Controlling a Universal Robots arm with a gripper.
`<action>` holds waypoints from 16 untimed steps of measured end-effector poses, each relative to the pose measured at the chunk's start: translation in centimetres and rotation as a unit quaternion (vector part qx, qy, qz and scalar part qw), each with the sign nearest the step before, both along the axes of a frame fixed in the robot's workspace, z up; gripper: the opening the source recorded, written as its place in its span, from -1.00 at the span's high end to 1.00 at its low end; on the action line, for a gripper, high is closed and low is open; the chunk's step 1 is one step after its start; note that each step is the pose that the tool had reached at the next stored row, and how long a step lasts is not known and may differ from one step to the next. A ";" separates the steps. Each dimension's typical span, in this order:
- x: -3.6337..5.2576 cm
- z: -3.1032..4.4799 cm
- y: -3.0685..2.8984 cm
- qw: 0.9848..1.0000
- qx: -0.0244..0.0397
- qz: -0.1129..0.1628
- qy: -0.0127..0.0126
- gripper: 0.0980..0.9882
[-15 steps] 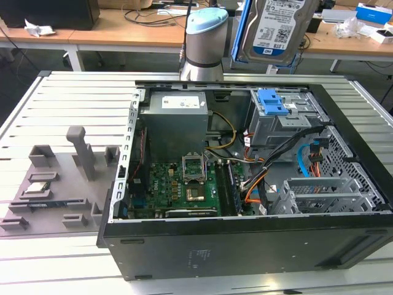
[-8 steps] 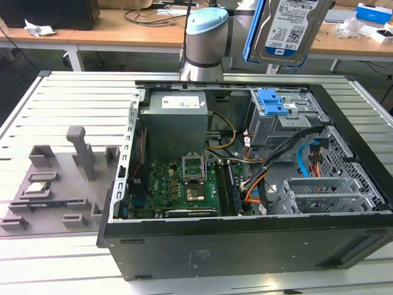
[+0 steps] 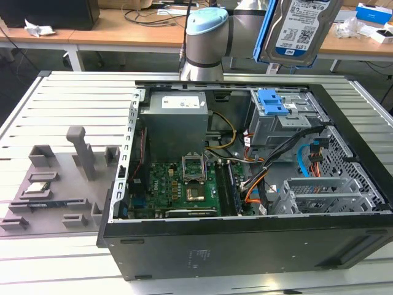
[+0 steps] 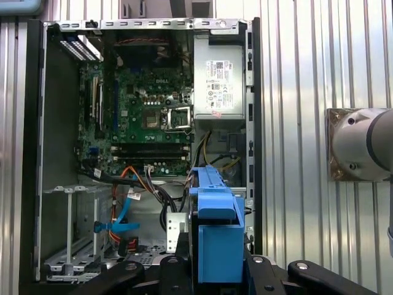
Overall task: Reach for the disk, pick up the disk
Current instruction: 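Pick up the disk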
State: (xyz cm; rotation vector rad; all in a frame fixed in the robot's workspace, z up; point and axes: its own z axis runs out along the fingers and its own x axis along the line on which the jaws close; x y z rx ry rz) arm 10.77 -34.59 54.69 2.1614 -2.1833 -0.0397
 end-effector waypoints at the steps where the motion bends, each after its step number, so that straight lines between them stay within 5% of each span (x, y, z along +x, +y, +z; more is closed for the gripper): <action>1: 0.14 0.00 0.00 1.000 0.000 0.000 0.000 0.41; 9: 0.28 0.01 -0.13 1.000 0.000 0.000 0.000 0.41; 16: 0.28 -0.01 -0.91 1.000 0.000 0.000 0.000 0.41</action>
